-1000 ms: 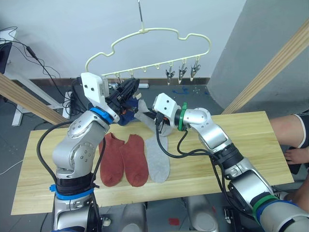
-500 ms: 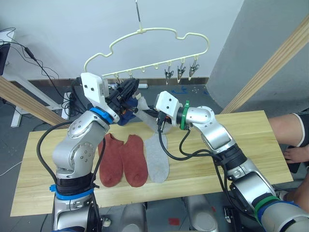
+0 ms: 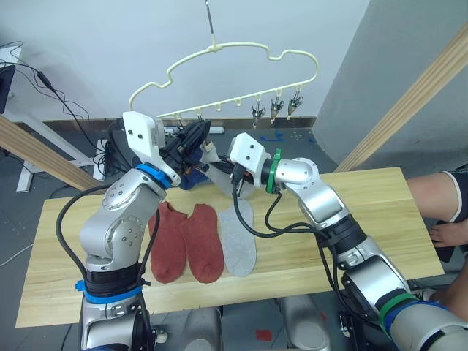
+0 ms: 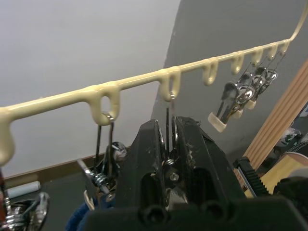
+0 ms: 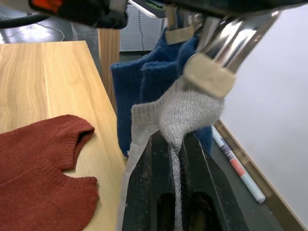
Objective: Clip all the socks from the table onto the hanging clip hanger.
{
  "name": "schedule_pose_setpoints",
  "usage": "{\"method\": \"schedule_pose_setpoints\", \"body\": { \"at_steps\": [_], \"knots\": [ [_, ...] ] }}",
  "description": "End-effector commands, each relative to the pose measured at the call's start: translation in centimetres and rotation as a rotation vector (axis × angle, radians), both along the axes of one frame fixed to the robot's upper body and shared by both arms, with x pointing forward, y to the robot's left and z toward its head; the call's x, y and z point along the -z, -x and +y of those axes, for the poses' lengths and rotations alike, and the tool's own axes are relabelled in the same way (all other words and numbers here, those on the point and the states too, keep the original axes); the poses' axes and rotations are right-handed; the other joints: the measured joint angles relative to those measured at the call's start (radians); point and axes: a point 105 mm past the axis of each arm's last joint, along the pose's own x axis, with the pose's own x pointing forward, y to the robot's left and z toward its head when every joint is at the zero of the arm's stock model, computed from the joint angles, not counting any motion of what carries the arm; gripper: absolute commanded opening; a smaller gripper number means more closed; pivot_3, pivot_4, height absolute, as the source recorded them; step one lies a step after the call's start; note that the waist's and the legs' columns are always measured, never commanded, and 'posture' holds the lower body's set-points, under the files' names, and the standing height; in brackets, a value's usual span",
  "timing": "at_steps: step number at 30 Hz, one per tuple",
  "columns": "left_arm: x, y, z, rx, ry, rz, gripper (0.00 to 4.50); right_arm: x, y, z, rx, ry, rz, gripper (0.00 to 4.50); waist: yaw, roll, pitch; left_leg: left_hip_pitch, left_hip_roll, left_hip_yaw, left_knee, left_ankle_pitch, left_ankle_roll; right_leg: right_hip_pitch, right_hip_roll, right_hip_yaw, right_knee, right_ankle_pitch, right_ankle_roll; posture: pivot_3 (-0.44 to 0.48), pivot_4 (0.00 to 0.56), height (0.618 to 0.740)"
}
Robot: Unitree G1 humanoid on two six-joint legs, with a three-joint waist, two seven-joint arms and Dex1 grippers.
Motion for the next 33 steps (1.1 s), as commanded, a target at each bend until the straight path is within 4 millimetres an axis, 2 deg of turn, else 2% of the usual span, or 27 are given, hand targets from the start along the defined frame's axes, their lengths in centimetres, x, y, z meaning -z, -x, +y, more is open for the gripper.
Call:
{"method": "schedule_pose_setpoints", "body": {
  "at_steps": [1, 10, 12, 19, 30, 31, 33],
  "knots": [
    [-0.5, 0.6, -0.1, 0.006, 0.009, -0.025, 0.17, -2.5, 1.0, 0.7, -0.045, -0.059, -0.069, 0.00, 0.000, 0.000, 0.000, 0.000, 0.000, 0.000, 0.000, 0.000, 0.000, 0.000, 0.000, 0.000, 0.000, 0.000, 0.000, -0.105, 0.356, 0.740],
    [0.1, 1.0, -0.6, 0.042, 0.031, 0.023, 0.17, -3.2, 1.3, 1.1, -0.056, -0.084, -0.079, 0.00, 0.000, 0.000, 0.000, 0.000, 0.000, 0.000, 0.000, 0.000, 0.000, 0.000, 0.000, 0.000, 0.000, 0.000, 0.000, -0.103, 0.353, 0.740],
    [0.1, 1.0, -0.5, 0.039, 0.039, 0.027, 0.91, -3.3, 1.2, 1.2, -0.054, -0.088, -0.080, 0.00, -0.001, 0.000, 0.000, 0.000, 0.000, 0.000, 0.000, 0.000, 0.000, 0.000, 0.000, 0.000, 0.000, 0.000, 0.000, -0.104, 0.353, 0.740],
    [0.6, 1.7, -0.2, 0.084, 0.064, 0.092, 2.93, -3.1, 1.3, 1.3, -0.055, -0.086, -0.077, 0.00, -0.001, 0.000, 0.000, 0.000, 0.000, 0.000, 0.000, 0.000, 0.000, 0.000, 0.000, 0.000, 0.000, 0.000, 0.000, -0.106, 0.353, 0.740],
    [0.8, 3.3, 0.6, 0.139, -0.001, 0.126, 2.93, -2.8, 0.6, 1.1, -0.020, -0.093, -0.056, 0.00, 0.000, 0.000, 0.000, 0.000, 0.000, 0.000, -0.001, 0.000, 0.000, -0.001, 0.000, 0.000, 0.000, 0.000, 0.000, -0.093, 0.355, 0.740],
    [0.8, 3.4, 0.6, 0.140, -0.010, 0.123, 2.97, -2.6, 0.6, 1.0, -0.020, -0.088, -0.051, 0.55, 0.000, 0.000, 0.000, 0.000, 0.000, 0.000, -0.001, 0.000, 0.000, -0.001, 0.000, 0.000, 0.000, 0.000, 0.000, -0.094, 0.355, 0.740],
    [0.7, 3.4, 0.5, 0.139, -0.016, 0.120, 2.97, -2.5, 0.6, 0.9, -0.015, -0.080, -0.046, 1.16, 0.000, 0.000, 0.000, 0.000, 0.000, 0.000, 0.000, 0.000, 0.000, -0.001, 0.000, 0.000, 0.000, 0.000, 0.000, -0.095, 0.355, 0.740]
  ]
}}
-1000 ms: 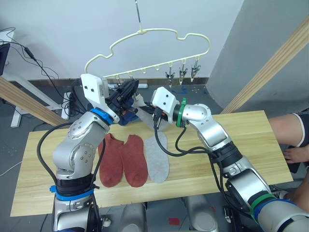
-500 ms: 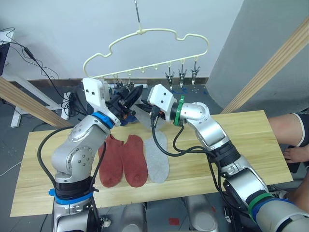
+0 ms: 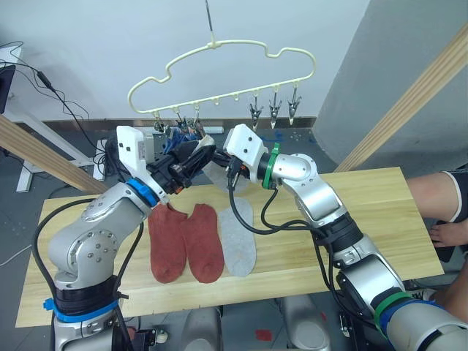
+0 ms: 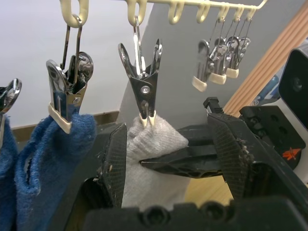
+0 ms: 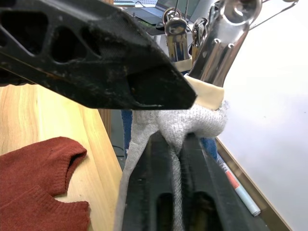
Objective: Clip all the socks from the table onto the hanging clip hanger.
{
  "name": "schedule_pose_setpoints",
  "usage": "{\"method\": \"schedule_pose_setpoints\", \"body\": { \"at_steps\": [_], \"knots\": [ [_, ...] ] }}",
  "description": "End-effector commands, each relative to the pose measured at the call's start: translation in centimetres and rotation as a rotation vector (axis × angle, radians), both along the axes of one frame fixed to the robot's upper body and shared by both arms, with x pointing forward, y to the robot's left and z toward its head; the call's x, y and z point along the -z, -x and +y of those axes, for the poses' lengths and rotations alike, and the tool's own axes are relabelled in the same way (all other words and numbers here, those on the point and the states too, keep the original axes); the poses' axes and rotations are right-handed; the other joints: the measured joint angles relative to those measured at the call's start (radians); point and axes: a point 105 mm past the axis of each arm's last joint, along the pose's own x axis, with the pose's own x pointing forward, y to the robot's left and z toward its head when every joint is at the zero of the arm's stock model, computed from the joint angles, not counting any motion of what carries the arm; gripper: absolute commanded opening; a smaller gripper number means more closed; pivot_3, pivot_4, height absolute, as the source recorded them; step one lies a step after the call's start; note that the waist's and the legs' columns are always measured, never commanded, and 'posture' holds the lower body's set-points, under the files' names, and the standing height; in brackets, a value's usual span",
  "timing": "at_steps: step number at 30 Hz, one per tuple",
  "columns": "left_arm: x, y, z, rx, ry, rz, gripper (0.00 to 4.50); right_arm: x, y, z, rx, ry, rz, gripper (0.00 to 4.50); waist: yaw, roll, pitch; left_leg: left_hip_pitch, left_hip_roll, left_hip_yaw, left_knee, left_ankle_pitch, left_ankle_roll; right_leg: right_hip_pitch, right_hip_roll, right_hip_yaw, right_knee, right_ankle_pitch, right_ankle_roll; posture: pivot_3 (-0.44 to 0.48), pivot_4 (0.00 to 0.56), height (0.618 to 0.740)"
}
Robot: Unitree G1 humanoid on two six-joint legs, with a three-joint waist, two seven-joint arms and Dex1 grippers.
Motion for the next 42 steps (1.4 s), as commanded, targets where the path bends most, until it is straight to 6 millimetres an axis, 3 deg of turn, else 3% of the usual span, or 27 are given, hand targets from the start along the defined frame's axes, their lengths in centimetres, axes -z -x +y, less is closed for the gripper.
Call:
{"method": "schedule_pose_setpoints", "body": {
  "at_steps": [1, 5, 9, 13, 16, 20, 23, 27, 31, 42],
  "knots": [
    [-1.1, 0.9, -0.5, 0.029, -0.017, -0.063, 2.97, -0.8, 0.3, 0.1, -0.003, -0.017, -0.021, 1.46, 0.000, 0.000, 0.000, 0.000, 0.000, 0.000, 0.000, 0.000, 0.000, 0.000, 0.000, 0.000, 0.000, 0.000, 0.000, -0.095, 0.355, 0.740],
    [-1.2, 1.0, -0.2, 0.015, -0.059, -0.089, 2.97, 0.2, 0.1, -1.1, 0.038, 0.015, 0.009, 2.81, 0.000, 0.000, 0.000, 0.000, 0.000, 0.000, 0.000, 0.000, 0.000, 0.000, 0.000, 0.000, 0.000, 0.000, 0.000, -0.096, 0.356, 0.740],
    [-1.3, 1.5, 0.0, 0.022, -0.138, -0.137, 2.97, 1.3, 0.6, -3.8, 0.102, 0.043, 0.039, 2.81, 0.004, 0.000, 0.000, 0.000, 0.000, 0.000, -0.001, 0.000, 0.000, 0.000, 0.000, 0.000, -0.001, 0.000, 0.000, -0.093, 0.358, 0.740],
    [-0.7, 2.4, -0.4, 0.068, -0.304, -0.220, 2.97, 0.9, 1.1, -6.7, 0.213, -0.007, 0.066, 2.81, 0.007, 0.000, 0.000, -0.001, 0.000, 0.000, -0.001, 0.000, 0.000, -0.001, 0.000, 0.000, -0.001, 0.000, 0.000, -0.093, 0.363, 0.740],
    [-0.3, 3.3, -0.7, 0.135, -0.408, -0.284, 2.97, -0.9, 1.1, -8.9, 0.319, -0.099, 0.058, 2.81, 0.005, 0.001, 0.001, 0.000, 0.000, 0.000, -0.002, 0.000, 0.000, -0.001, 0.000, 0.001, -0.001, 0.000, 0.000, -0.099, 0.366, 0.740],
    [-0.5, 3.7, -0.6, 0.199, -0.410, -0.299, 2.97, -3.9, 0.7, -10.6, 0.396, -0.218, 0.037, 2.81, 0.006, 0.001, 0.001, 0.000, 0.000, 0.000, -0.002, 0.000, 0.001, -0.001, 0.000, 0.001, 0.000, 0.000, 0.000, -0.100, 0.364, 0.740],
    [-0.4, 3.7, -0.2, 0.236, -0.416, -0.283, 2.97, -5.3, 0.0, -10.5, 0.419, -0.266, 0.031, 2.81, 0.004, 0.001, 0.001, 0.000, 0.000, 0.000, -0.002, -0.002, 0.004, -0.001, 0.000, 0.001, 0.000, 0.000, -0.001, -0.103, 0.363, 0.740],
    [-0.6, 3.7, -0.2, 0.262, -0.393, -0.275, 2.97, -5.6, -0.6, -9.8, 0.417, -0.286, 0.046, 2.81, 0.001, 0.001, 0.001, 0.000, 0.000, 0.000, -0.002, -0.002, 0.004, -0.001, 0.000, 0.000, 0.000, 0.000, -0.001, -0.097, 0.361, 0.740],
    [-1.4, 4.5, -0.5, 0.316, -0.365, -0.282, 2.97, -6.1, -0.5, -8.4, 0.366, -0.303, 0.061, 2.81, 0.001, 0.001, 0.001, -0.001, 0.000, 0.000, -0.002, -0.001, 0.001, -0.001, 0.000, 0.000, -0.001, 0.000, -0.001, -0.089, 0.359, 0.740],
    [-1.4, 4.4, 0.0, 0.299, -0.382, -0.278, 2.97, -6.5, 0.0, -7.6, 0.350, -0.324, 0.068, 2.81, 0.001, 0.001, 0.001, 0.000, 0.000, 0.000, -0.002, 0.000, 0.001, -0.002, 0.000, 0.000, 0.000, 0.000, -0.001, -0.091, 0.354, 0.740]
  ]
}}
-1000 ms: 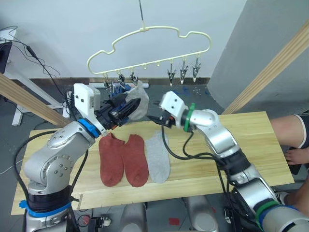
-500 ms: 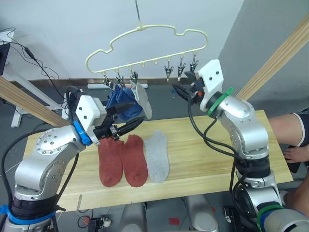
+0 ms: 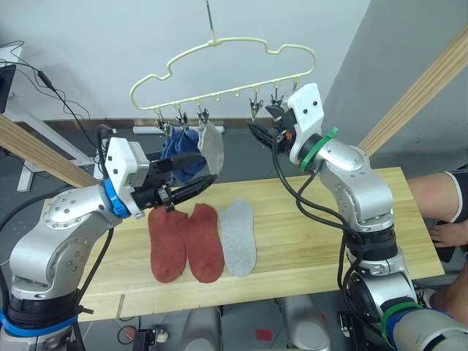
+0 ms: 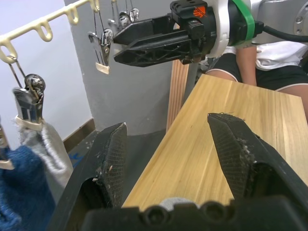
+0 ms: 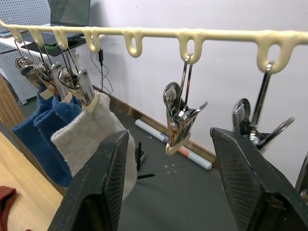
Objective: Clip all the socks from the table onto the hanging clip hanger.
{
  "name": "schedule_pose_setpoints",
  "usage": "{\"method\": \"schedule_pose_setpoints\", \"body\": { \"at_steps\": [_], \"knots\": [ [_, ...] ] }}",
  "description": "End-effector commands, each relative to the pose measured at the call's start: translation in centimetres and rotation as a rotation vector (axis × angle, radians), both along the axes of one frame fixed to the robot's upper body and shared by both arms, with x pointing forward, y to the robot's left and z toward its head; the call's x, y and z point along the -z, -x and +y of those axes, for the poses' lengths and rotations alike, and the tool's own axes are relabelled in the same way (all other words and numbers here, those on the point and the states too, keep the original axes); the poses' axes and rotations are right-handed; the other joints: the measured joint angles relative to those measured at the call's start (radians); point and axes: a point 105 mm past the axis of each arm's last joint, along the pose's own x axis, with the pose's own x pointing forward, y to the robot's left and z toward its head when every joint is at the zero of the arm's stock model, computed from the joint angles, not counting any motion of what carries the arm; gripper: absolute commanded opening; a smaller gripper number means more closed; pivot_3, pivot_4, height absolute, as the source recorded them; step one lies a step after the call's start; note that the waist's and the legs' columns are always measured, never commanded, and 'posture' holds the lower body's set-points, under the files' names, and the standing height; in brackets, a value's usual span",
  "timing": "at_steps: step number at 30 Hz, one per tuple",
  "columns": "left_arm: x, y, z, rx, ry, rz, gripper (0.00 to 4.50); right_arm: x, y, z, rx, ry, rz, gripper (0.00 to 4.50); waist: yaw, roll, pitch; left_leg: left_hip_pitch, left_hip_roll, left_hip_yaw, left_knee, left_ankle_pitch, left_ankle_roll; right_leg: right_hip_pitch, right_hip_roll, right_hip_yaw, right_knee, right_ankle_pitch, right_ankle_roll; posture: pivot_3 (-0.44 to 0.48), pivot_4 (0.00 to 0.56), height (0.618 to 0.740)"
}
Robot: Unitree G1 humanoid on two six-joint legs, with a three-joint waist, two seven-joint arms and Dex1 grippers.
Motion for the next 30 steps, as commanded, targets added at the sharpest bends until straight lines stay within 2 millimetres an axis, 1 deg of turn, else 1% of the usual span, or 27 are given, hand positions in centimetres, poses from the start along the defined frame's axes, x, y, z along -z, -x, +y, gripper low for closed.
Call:
{"method": "schedule_pose_setpoints", "body": {
  "at_steps": [1, 9, 14, 24, 30],
  "knots": [
    [-0.9, 0.6, -0.3, 0.015, -0.005, -0.046, 2.97, -1.7, 1.1, 0.9, -0.038, -0.030, -0.066, 2.81, 0.000, 0.000, 0.000, 0.000, 0.000, 0.000, 0.000, 0.000, 0.000, 0.000, 0.000, 0.000, 0.000, 0.000, 0.000, -0.091, 0.354, 0.740],
    [-0.8, 0.3, -0.3, 0.007, 0.000, -0.048, 2.97, -2.1, 0.5, 2.4, -0.053, -0.049, -0.073, 2.81, -0.002, 0.000, 0.000, 0.000, 0.000, 0.000, 0.000, 0.000, 0.000, 0.000, 0.000, 0.000, 0.000, 0.000, 0.000, -0.088, 0.347, 0.740],
    [-0.7, 0.4, -0.4, 0.003, 0.004, -0.047, 2.97, -2.4, 0.1, 3.0, -0.067, -0.053, -0.087, 2.81, -0.002, 0.000, 0.000, 0.000, 0.000, 0.000, 0.000, 0.000, 0.000, 0.000, 0.000, 0.000, 0.000, 0.000, 0.000, -0.085, 0.345, 0.740],
    [-0.5, 0.3, -0.6, -0.004, 0.015, -0.045, 2.97, -2.7, -0.9, 3.0, -0.056, -0.069, -0.100, 2.81, -0.002, 0.000, 0.000, 0.000, 0.000, 0.000, 0.000, 0.000, 0.000, 0.000, 0.000, 0.000, 0.000, 0.000, 0.000, -0.083, 0.341, 0.740],
    [-0.4, 0.2, -0.7, -0.012, 0.018, -0.044, 2.97, -3.1, -1.1, 2.9, -0.055, -0.089, -0.107, 2.81, -0.002, 0.000, 0.000, 0.000, 0.000, 0.000, 0.000, 0.000, 0.000, 0.000, 0.000, 0.000, 0.000, 0.000, 0.000, -0.083, 0.342, 0.740]
  ]
}}
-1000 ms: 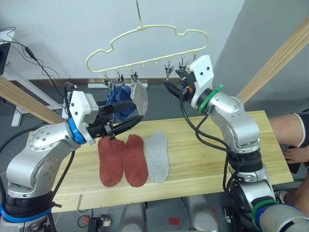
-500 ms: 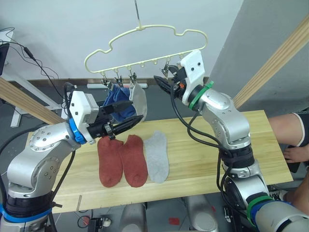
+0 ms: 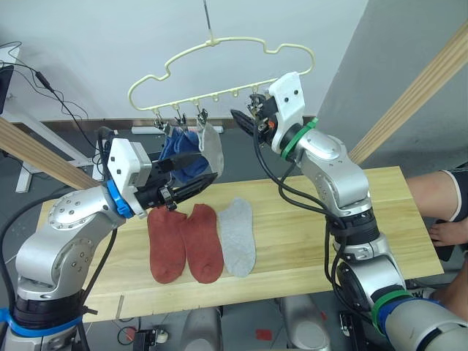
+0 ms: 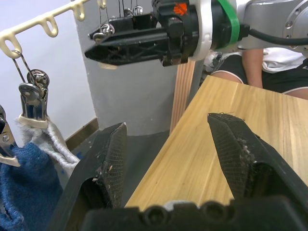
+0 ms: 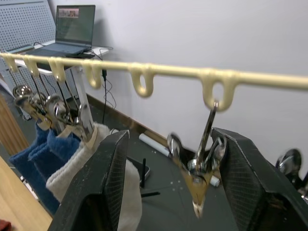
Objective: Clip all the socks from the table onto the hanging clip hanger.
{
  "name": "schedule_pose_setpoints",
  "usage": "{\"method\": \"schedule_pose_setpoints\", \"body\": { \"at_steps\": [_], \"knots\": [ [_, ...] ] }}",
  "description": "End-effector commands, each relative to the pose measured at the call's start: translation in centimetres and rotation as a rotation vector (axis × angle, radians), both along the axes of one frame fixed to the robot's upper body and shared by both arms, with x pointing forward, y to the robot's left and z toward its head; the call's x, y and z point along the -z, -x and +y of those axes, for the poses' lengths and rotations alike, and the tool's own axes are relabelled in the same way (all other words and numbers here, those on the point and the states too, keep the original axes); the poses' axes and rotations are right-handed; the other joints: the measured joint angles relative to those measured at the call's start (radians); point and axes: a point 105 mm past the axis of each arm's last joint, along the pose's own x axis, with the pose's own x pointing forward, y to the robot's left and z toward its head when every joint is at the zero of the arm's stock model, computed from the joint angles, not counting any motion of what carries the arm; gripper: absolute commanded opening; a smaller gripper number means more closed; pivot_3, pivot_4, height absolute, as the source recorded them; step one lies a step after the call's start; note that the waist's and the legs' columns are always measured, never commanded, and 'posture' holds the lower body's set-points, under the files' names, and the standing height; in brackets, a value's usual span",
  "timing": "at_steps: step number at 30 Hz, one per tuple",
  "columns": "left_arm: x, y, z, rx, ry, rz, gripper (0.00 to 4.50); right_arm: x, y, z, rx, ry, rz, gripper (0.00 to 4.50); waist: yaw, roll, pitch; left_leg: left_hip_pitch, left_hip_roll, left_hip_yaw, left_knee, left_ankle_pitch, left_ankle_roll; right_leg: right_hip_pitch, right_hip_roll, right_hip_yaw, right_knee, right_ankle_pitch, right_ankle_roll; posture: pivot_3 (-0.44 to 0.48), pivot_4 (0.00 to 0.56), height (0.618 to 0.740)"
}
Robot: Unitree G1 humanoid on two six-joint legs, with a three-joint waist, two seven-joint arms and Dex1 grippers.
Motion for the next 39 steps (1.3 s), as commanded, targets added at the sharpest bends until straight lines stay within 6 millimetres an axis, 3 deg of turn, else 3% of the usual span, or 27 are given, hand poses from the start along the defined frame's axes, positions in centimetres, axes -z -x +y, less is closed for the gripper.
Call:
{"method": "schedule_pose_setpoints", "body": {
  "at_steps": [1, 7, 10, 14, 18, 24, 31, 36, 39],
  "knots": [
    [-0.7, 0.6, -0.7, 0.022, -0.003, -0.045, 2.97, -1.7, 0.5, 0.1, -0.016, -0.043, -0.057, 2.81, 0.000, 0.000, 0.000, 0.000, 0.000, 0.000, 0.000, 0.000, 0.000, 0.000, 0.000, 0.000, 0.000, 0.000, 0.000, -0.084, 0.343, 0.740],
    [-0.6, 0.5, -0.7, 0.016, 0.000, -0.044, 2.97, -1.7, 0.4, 0.1, -0.014, -0.049, -0.049, 2.81, 0.000, 0.000, 0.000, 0.000, 0.000, 0.000, 0.000, 0.000, 0.000, 0.000, 0.000, 0.000, 0.000, 0.000, 0.000, -0.084, 0.343, 0.740],
    [-0.6, 0.4, -0.7, 0.010, 0.002, -0.046, 2.97, -1.7, 0.4, 0.1, -0.010, -0.055, -0.045, 2.20, 0.000, 0.000, 0.000, 0.000, 0.000, 0.000, 0.000, 0.000, 0.000, 0.000, 0.000, 0.000, 0.000, 0.000, 0.000, -0.083, 0.343, 0.740],
    [-0.4, 0.4, -0.8, -0.005, 0.001, -0.053, 2.97, -1.7, 0.3, 0.0, -0.010, -0.063, -0.042, 0.78, 0.000, 0.000, 0.000, 0.000, 0.000, 0.000, 0.000, 0.000, 0.000, 0.000, 0.000, 0.000, 0.000, 0.000, 0.000, -0.083, 0.344, 0.740],
    [0.2, -0.1, -1.2, -0.085, -0.004, -0.081, 2.97, -1.8, 0.3, 0.0, -0.013, -0.068, -0.040, 0.16, 0.000, 0.000, 0.000, 0.000, 0.000, 0.000, 0.000, 0.000, 0.000, 0.000, 0.000, 0.000, 0.000, 0.000, 0.000, -0.082, 0.345, 0.740],
    [3.1, -0.1, -2.7, -0.162, -0.063, -0.064, 2.97, -1.8, 0.4, 0.0, -0.021, -0.071, -0.038, 0.01, 0.000, 0.000, 0.000, 0.000, 0.000, 0.000, 0.000, 0.000, 0.000, 0.000, 0.000, 0.000, 0.000, 0.000, 0.000, -0.084, 0.348, 0.740],
    [5.5, -1.0, -3.5, -0.255, -0.078, -0.038, 4.46, -2.0, 0.6, 0.2, -0.037, -0.072, -0.040, 0.00, 0.000, 0.000, 0.000, 0.000, 0.000, 0.000, 0.001, 0.000, 0.000, 0.000, 0.000, 0.000, 0.001, 0.000, 0.000, -0.097, 0.349, 0.740],
    [5.6, -1.1, -3.3, -0.269, -0.068, -0.034, 4.46, -1.9, 0.6, 0.1, -0.040, -0.073, -0.037, 0.00, 0.000, 0.000, 0.000, 0.000, 0.000, 0.000, 0.001, 0.000, 0.000, 0.000, 0.000, 0.000, 0.001, 0.000, 0.000, -0.094, 0.349, 0.740],
    [5.5, -1.3, -3.0, -0.283, -0.062, -0.036, 4.50, -1.7, 0.8, 0.3, -0.049, -0.070, -0.028, 0.76, 0.000, 0.000, 0.000, 0.000, 0.000, 0.000, 0.001, 0.000, 0.000, 0.000, 0.000, 0.000, 0.001, 0.000, 0.000, -0.092, 0.351, 0.740]
  ]
}}
